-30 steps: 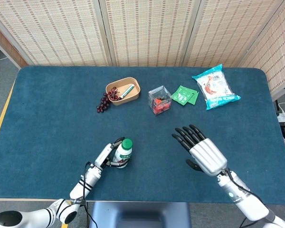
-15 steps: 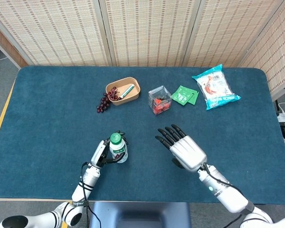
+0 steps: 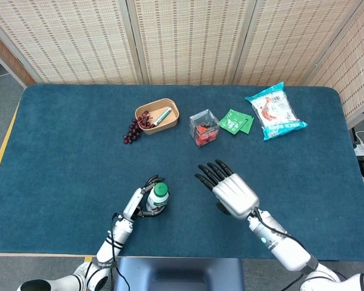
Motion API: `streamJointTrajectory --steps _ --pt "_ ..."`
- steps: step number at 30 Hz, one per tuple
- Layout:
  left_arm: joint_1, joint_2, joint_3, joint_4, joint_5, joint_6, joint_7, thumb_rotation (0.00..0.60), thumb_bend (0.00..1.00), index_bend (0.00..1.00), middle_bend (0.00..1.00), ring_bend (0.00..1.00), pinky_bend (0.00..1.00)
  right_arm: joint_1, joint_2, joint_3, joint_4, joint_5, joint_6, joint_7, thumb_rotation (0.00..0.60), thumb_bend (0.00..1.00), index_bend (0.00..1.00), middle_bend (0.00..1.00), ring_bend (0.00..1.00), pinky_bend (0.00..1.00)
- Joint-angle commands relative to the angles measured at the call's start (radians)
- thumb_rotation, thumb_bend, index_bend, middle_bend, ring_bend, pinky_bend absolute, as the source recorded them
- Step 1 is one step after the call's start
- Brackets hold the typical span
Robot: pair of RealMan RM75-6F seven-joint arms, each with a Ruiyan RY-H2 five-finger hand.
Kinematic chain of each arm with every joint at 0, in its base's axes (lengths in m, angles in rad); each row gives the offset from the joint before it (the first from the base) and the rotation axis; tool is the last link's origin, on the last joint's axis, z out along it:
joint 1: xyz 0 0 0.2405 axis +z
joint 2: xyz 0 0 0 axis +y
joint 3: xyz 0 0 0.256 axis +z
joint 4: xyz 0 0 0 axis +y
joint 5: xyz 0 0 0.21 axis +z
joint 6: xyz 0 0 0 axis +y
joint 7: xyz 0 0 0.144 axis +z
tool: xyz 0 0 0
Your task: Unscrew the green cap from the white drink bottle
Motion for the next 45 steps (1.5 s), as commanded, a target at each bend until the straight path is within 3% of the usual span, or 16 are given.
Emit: streamJointTrajectory --steps 1,21,45 --pt "-0.004 0.001 -0.003 0.004 -0.005 -0.010 -0.010 0.600 0.73 0.65 0.65 0.14 0.00 0.026 -0.015 0.000 0.012 0.033 -0.009 -0.023 0.600 0.20 0.11 0.00 0.00 0.00" --pt "-0.011 0.021 -0.009 -0.028 -0.013 -0.029 0.000 0.600 0.75 0.65 0.66 0.14 0.00 0.244 -0.193 0.018 0.052 0.306 0.000 -0.150 0.600 0.20 0.12 0.00 0.00 0.00" --pt "-0.032 0.039 -0.006 -0.041 -0.017 -0.081 0.009 0.600 0.79 0.66 0.70 0.16 0.00 0.345 -0.255 -0.006 0.053 0.373 0.061 -0.130 0.600 0.20 0.12 0.00 0.00 0.00"
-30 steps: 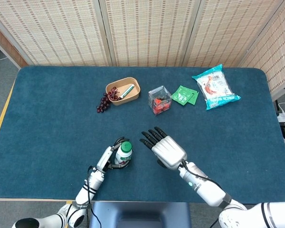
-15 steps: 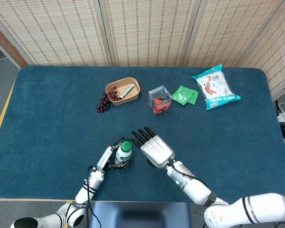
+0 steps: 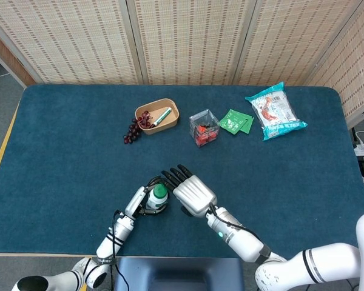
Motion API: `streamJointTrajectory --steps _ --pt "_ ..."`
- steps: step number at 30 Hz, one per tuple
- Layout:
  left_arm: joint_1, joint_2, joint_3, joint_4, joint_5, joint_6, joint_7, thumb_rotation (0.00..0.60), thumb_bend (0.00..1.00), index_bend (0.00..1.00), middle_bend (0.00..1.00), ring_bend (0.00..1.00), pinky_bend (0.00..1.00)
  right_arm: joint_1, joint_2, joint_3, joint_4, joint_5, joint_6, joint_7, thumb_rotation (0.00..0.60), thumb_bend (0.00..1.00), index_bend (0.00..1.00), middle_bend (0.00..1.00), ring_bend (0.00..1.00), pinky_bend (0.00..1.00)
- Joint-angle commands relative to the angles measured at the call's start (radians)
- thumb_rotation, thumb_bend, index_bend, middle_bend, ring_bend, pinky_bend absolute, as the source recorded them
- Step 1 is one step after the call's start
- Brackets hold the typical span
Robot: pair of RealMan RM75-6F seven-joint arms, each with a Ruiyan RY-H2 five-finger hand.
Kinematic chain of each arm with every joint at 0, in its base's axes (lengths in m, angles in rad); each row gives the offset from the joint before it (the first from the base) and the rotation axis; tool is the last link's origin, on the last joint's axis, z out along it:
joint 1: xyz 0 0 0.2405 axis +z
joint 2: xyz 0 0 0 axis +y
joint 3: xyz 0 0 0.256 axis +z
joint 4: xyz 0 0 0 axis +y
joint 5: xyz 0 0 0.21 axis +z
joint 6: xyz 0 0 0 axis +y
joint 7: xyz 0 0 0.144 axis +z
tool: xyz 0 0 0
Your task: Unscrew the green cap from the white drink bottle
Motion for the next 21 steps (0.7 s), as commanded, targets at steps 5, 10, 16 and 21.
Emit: streamJointTrajectory --steps 5,10,16,21 --pt "-0.005 0.003 -0.002 -0.009 -0.008 -0.021 -0.006 0.600 0.83 0.68 0.73 0.20 0.00 0.022 -0.010 -0.009 -0.019 0.005 0.012 -0.006 0.600 0.20 0.12 0.00 0.00 0.00" --pt "-0.014 0.016 0.000 -0.022 -0.009 -0.044 -0.019 0.600 0.88 0.69 0.76 0.22 0.00 0.036 -0.015 -0.019 -0.035 0.002 0.020 -0.014 0.600 0.20 0.12 0.00 0.00 0.00" --pt "-0.021 0.033 -0.003 -0.048 -0.014 -0.065 -0.025 0.600 0.91 0.70 0.78 0.24 0.00 0.048 -0.024 -0.034 -0.055 -0.014 0.032 -0.019 0.600 0.20 0.12 0.00 0.00 0.00" --pt "-0.020 0.035 -0.002 -0.052 -0.016 -0.067 -0.016 0.600 0.91 0.70 0.78 0.24 0.00 0.033 -0.016 -0.036 -0.068 -0.069 0.065 0.004 0.600 0.20 0.09 0.00 0.00 0.00"
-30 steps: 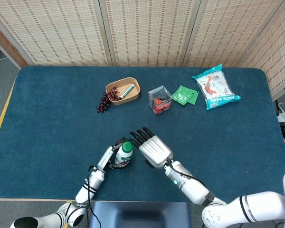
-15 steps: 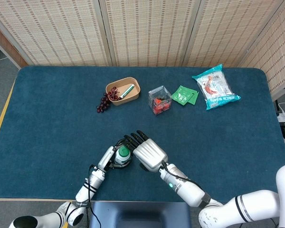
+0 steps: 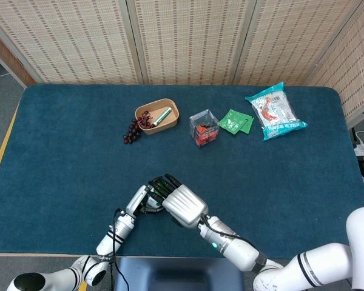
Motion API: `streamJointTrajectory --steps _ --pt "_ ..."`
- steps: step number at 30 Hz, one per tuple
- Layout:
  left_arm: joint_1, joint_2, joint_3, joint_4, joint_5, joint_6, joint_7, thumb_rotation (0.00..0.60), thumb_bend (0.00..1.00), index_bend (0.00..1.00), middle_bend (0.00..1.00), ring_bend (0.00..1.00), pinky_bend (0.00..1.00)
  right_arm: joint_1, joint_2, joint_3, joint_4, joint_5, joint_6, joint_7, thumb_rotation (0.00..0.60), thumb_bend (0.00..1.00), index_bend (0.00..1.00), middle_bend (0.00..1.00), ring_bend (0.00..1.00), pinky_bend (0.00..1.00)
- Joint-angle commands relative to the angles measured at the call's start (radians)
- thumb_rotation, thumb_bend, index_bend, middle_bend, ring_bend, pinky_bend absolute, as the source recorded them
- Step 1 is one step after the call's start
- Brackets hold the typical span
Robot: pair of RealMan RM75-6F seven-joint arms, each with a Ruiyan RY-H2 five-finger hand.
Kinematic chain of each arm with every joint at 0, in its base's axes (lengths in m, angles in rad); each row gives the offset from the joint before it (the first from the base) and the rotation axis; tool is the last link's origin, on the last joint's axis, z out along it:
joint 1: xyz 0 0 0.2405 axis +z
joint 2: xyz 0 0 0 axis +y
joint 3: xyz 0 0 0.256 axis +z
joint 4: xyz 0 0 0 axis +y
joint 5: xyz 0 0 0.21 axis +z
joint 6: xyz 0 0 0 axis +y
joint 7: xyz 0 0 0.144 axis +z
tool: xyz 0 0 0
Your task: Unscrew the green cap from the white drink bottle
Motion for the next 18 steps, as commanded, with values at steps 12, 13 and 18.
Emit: streamJointTrajectory --steps 12,13,18 --pt "0.002 -0.002 0.006 -0.001 0.003 0.000 0.024 0.600 0.90 0.70 0.78 0.24 0.00 -0.045 0.056 -0.007 0.010 -0.043 0.061 0.049 0.600 0.20 0.11 0.00 0.00 0.00" --pt "0.002 -0.002 0.006 -0.002 0.004 0.001 0.023 0.600 0.90 0.70 0.78 0.24 0.00 -0.047 0.057 -0.007 0.012 -0.039 0.058 0.054 0.600 0.20 0.13 0.00 0.00 0.00" --pt "0.000 0.001 0.001 -0.003 0.000 -0.003 0.023 0.600 0.90 0.70 0.78 0.24 0.00 -0.048 0.070 -0.028 0.018 -0.035 0.031 0.058 0.600 0.20 0.17 0.00 0.00 0.00"
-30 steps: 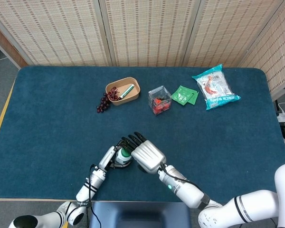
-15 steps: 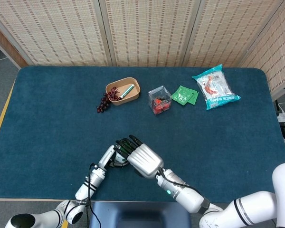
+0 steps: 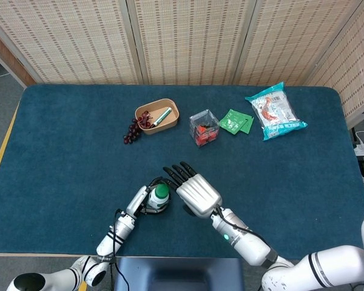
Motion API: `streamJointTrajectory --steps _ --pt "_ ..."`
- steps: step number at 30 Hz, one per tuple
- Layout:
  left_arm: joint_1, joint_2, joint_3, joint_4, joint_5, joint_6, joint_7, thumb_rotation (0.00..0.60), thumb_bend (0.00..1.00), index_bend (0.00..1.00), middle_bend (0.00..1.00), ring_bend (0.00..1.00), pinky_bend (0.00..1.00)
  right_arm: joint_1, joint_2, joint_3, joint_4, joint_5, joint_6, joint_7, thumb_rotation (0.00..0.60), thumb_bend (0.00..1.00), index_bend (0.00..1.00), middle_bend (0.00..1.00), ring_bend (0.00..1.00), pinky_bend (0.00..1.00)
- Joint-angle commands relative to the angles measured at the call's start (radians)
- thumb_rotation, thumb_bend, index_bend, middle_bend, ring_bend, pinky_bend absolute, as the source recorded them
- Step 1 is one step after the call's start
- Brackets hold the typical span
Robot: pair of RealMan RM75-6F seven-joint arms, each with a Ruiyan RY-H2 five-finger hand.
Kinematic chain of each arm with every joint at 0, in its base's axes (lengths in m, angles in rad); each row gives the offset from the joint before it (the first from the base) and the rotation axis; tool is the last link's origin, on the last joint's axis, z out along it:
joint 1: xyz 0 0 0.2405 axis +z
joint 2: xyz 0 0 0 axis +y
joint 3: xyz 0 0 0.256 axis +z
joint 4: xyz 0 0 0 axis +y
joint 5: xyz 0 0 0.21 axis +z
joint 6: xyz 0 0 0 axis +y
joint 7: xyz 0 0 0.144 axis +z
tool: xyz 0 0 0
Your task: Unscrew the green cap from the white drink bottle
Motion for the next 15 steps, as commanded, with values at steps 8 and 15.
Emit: streamJointTrajectory --steps 8,15 --pt "-0.005 0.000 -0.002 0.002 -0.004 -0.013 0.002 0.600 0.90 0.70 0.78 0.24 0.00 0.016 -0.024 -0.001 -0.003 0.012 -0.008 -0.024 0.600 0.20 0.17 0.00 0.00 0.00" --pt "-0.009 0.003 -0.003 0.000 -0.003 -0.018 0.000 0.600 0.90 0.70 0.78 0.24 0.00 0.020 -0.033 0.005 -0.013 0.012 0.014 -0.044 0.600 0.20 0.17 0.00 0.00 0.00"
